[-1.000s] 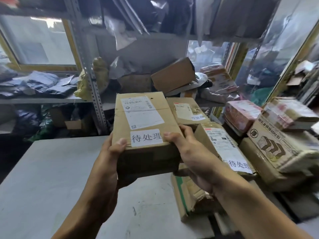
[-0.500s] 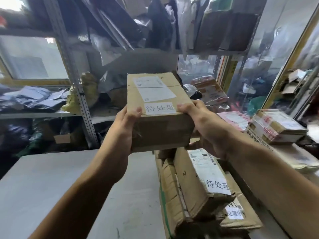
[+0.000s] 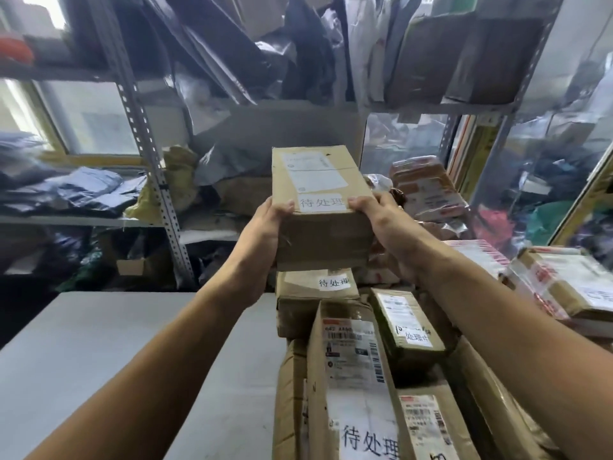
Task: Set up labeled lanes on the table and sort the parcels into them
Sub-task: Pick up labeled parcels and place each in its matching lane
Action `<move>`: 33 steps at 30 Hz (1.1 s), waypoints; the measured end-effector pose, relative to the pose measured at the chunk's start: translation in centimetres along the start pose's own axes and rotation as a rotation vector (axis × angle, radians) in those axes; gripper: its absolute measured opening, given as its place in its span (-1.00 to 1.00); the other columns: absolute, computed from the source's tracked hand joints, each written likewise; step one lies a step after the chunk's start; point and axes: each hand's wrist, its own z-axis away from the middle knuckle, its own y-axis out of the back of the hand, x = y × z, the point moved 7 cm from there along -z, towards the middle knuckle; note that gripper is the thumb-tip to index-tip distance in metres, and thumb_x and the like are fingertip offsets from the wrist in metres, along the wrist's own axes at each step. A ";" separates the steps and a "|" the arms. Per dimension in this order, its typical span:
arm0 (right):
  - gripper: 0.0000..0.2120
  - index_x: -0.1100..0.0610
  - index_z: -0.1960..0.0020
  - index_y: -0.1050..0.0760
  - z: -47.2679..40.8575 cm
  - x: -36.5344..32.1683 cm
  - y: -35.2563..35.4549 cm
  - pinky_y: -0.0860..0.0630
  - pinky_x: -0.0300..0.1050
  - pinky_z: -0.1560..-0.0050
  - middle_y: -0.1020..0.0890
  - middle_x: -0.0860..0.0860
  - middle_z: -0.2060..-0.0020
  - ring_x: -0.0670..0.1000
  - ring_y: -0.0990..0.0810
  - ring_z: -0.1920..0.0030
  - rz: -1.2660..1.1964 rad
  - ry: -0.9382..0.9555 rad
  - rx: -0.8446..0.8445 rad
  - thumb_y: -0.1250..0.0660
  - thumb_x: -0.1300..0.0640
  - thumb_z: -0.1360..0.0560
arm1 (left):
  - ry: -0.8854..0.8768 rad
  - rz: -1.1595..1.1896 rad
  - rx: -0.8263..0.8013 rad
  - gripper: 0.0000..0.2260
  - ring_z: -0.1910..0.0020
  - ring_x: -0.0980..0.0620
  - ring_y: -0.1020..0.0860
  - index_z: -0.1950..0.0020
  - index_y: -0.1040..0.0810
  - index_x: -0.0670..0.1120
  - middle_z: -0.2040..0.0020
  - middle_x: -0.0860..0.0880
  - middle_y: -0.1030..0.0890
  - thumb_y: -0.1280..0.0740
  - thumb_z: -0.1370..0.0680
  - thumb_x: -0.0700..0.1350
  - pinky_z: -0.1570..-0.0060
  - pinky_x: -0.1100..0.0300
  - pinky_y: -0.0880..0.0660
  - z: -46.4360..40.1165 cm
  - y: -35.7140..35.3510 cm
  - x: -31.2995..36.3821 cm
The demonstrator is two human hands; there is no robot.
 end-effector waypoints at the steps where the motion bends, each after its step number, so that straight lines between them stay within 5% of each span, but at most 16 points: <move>1: -0.56 -0.07 -0.39 -0.29 -0.5 0.6 0.2 -0.64 0.18 -0.03 -0.58 0.04 -0.05 0.08 -0.61 -0.06 -0.014 -0.014 0.000 -0.28 -0.14 -0.57 | 0.031 -0.002 -0.002 -0.59 -0.20 0.01 -0.59 -0.41 -0.43 0.06 -0.24 0.05 -0.62 -0.14 -0.63 0.20 -0.12 0.00 -0.58 -0.5 -0.2 -0.8; 7: -0.56 -0.12 -0.36 -0.29 -2.5 4.3 0.3 -0.65 0.16 -0.05 -0.59 0.03 -0.12 0.09 -0.62 -0.09 0.022 -0.064 0.001 -0.30 -0.19 -0.55 | 0.088 -0.028 0.015 -0.61 -0.24 -0.04 -0.56 -0.42 -0.43 0.08 -0.26 0.04 -0.61 -0.10 -0.65 0.17 -0.27 -0.14 -0.49 -1.1 -0.2 -3.7; 16: -0.65 -0.10 -0.29 -0.35 -3.1 7.3 0.4 -0.56 -0.14 0.35 -0.63 -0.02 0.00 -0.03 -0.65 0.12 -0.009 -0.048 0.044 -0.31 -0.12 -0.55 | 0.102 -0.057 -0.014 -0.60 -0.24 0.01 -0.58 -0.42 -0.43 0.10 -0.25 0.05 -0.62 -0.11 -0.61 0.14 -0.32 -0.06 -0.46 -1.2 -0.1 -6.0; 21: -0.68 -0.10 -0.27 -0.34 -3.0 8.2 0.4 -0.59 -0.09 0.05 -0.62 -0.09 0.00 -0.08 -0.63 0.04 0.011 -0.052 0.040 -0.29 -0.13 -0.56 | 0.091 -0.073 -0.051 -0.62 -0.30 0.00 -0.54 -0.47 -0.36 0.12 -0.31 0.05 -0.58 -0.07 -0.66 0.11 -0.37 -0.07 -0.39 -1.2 -0.4 -6.2; 33: -0.55 -0.11 -0.34 -0.29 -2.6 8.2 0.7 -0.52 -0.15 0.05 -0.60 -0.10 -0.04 -0.08 -0.62 -0.03 0.038 -0.036 0.026 -0.30 -0.19 -0.52 | 0.100 -0.118 -0.064 -0.63 -0.33 -0.02 -0.50 -0.49 -0.32 0.13 -0.34 0.05 -0.55 -0.04 -0.69 0.10 -0.37 -0.09 -0.38 -1.3 -0.5 -6.5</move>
